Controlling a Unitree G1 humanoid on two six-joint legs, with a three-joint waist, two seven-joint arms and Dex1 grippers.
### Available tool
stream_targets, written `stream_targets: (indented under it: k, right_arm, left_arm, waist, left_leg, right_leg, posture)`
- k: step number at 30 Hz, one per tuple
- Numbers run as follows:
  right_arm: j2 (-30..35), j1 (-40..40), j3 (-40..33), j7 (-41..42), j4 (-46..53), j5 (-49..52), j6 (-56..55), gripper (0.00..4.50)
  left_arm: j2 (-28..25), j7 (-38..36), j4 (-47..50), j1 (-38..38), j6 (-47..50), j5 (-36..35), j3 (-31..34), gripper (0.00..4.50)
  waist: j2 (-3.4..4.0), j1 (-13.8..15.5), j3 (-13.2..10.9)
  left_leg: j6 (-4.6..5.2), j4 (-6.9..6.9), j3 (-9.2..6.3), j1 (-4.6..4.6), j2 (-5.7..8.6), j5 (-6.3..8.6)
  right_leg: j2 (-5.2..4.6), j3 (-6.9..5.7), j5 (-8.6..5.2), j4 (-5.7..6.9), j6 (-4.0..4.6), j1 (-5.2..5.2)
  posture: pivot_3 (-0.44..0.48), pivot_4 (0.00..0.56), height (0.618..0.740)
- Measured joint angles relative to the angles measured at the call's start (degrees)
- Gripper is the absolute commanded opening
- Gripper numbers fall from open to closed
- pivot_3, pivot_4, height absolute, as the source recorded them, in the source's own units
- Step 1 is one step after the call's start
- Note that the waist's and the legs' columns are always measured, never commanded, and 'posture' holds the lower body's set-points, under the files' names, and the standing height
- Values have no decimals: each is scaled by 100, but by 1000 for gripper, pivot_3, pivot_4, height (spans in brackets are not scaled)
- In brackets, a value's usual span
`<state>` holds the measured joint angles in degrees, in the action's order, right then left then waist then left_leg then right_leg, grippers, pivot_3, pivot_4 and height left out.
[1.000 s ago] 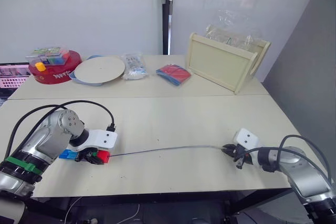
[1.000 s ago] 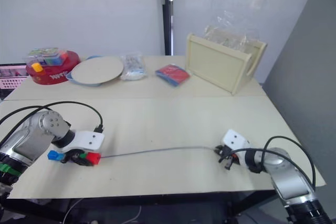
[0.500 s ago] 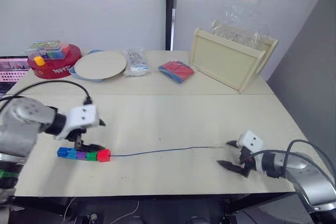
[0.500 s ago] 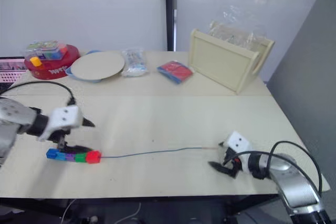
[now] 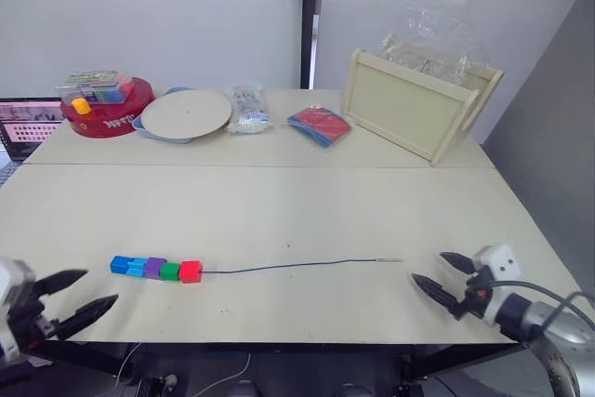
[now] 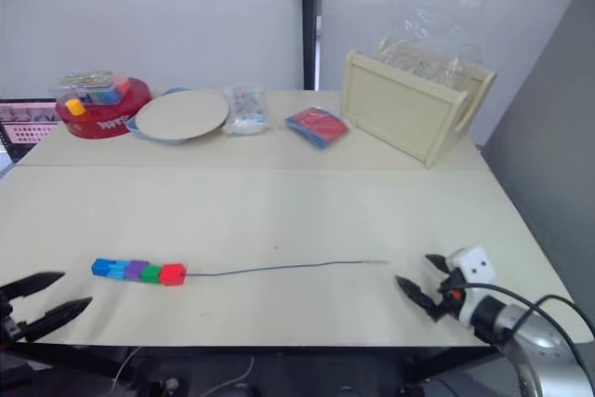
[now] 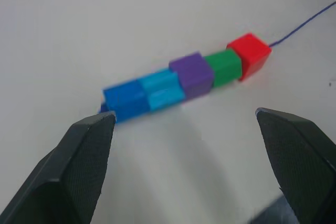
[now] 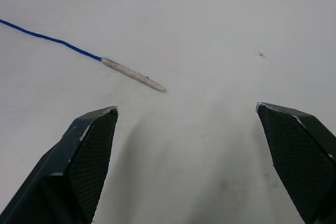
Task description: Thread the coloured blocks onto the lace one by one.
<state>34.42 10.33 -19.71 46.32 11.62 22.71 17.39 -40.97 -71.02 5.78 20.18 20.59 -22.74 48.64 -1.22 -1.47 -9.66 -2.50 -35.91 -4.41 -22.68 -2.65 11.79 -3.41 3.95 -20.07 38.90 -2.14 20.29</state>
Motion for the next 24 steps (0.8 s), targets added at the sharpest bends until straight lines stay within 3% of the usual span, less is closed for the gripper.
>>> stream_targets:
  k: [10, 24]
  right_arm:
    - [30, 384, -160, 455, -1099, -114, -1311, 4451]
    - [87, 203, -104, 474, -1405, -154, -1596, 4451]
  left_arm:
    - [-24, 200, -1487, 49, -1132, 33, -295, 4500]
    - [-361, 293, -1792, -366, -1223, -11, -748, 4500]
  waist:
    - [-8, -57, 5]
    - [-13, -97, 7]
  left_leg:
    - [-6, 9, 5, 28, -2, 4]
    - [-8, 13, 5, 29, -4, 5]
  right_leg:
    - [3, 5, 0, -2, 0, -17]
    - [5, 6, 0, -2, 0, -16]
  posture:
    - [0, 150, 740]
    - [0, 150, 740]
